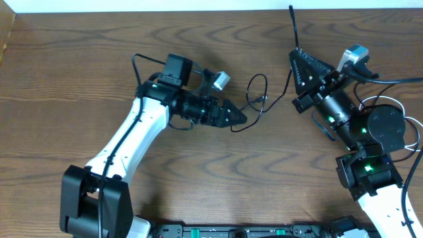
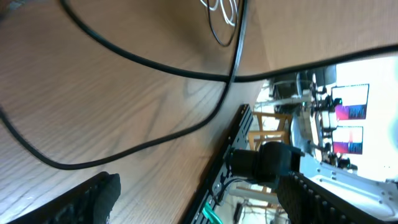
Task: Untangle cables
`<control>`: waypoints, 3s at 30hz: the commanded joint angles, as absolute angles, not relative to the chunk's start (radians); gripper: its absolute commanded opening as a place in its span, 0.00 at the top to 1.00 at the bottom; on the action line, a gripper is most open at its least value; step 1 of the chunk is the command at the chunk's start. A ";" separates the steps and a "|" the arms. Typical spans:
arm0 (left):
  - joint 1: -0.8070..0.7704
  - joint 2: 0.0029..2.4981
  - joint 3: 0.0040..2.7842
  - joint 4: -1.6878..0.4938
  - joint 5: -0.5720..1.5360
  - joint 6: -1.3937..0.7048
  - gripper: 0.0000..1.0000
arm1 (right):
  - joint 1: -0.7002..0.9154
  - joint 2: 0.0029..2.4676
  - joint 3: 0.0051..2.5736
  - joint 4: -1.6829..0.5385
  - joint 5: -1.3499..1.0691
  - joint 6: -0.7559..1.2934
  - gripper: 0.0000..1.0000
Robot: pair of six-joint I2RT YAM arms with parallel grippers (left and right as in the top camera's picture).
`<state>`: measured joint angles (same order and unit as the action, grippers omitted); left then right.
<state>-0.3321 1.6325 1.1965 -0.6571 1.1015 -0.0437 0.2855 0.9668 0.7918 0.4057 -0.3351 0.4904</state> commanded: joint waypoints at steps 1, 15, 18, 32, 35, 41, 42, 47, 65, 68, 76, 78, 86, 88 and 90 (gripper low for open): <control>-0.388 1.641 1.198 -0.657 1.041 -0.019 0.15 | 0.282 0.967 0.803 0.427 -0.294 0.540 0.99; -0.587 1.641 1.198 -0.490 0.683 -0.031 0.16 | 0.282 0.967 0.803 0.495 -0.305 0.662 0.99; -0.596 1.641 1.198 -0.449 0.623 -0.031 0.16 | 0.282 0.967 0.803 0.503 -0.323 0.684 0.99; -0.588 1.634 1.200 -0.408 0.447 -0.041 0.16 | 0.282 0.967 0.803 0.513 -0.332 0.688 0.99; -0.574 1.622 1.205 -0.408 0.447 -0.042 0.16 | 0.282 0.967 0.803 0.513 -0.332 0.688 0.99; -0.536 1.580 1.205 -0.408 0.435 -0.054 0.16 | 0.282 0.967 0.803 0.513 -0.331 0.688 0.99; -0.532 1.578 1.205 -0.408 0.435 -0.054 0.16 | 0.282 0.967 0.803 0.513 -0.332 0.689 0.99; -0.530 1.575 1.205 -0.408 0.437 -0.073 0.16 | 0.282 0.967 0.803 0.516 -0.332 0.728 0.99; -0.598 1.576 1.203 -0.409 0.437 -0.129 0.16 | 0.282 0.967 0.803 0.627 -0.373 0.852 0.99; -0.612 1.580 1.203 -0.409 0.437 -0.130 0.16 | 0.282 0.967 0.803 0.646 -0.374 0.854 0.99; -0.650 1.599 1.201 -0.409 0.438 -0.137 0.16 | 0.282 0.967 0.803 0.706 -0.376 0.861 0.99; -0.663 1.604 1.201 -0.409 0.461 -0.136 0.16 | 0.282 0.967 0.803 0.709 -0.376 0.860 0.99; -0.706 1.618 1.201 -0.408 0.516 -0.181 0.16 | 0.282 0.967 0.803 0.715 -0.376 0.860 0.99; -0.713 1.622 1.201 -0.408 0.516 -0.200 0.16 | 0.282 0.967 0.803 0.731 -0.377 0.860 0.99; -0.719 1.627 1.201 -0.409 0.516 -0.202 0.16 | 0.282 0.967 0.803 0.755 -0.377 0.860 0.99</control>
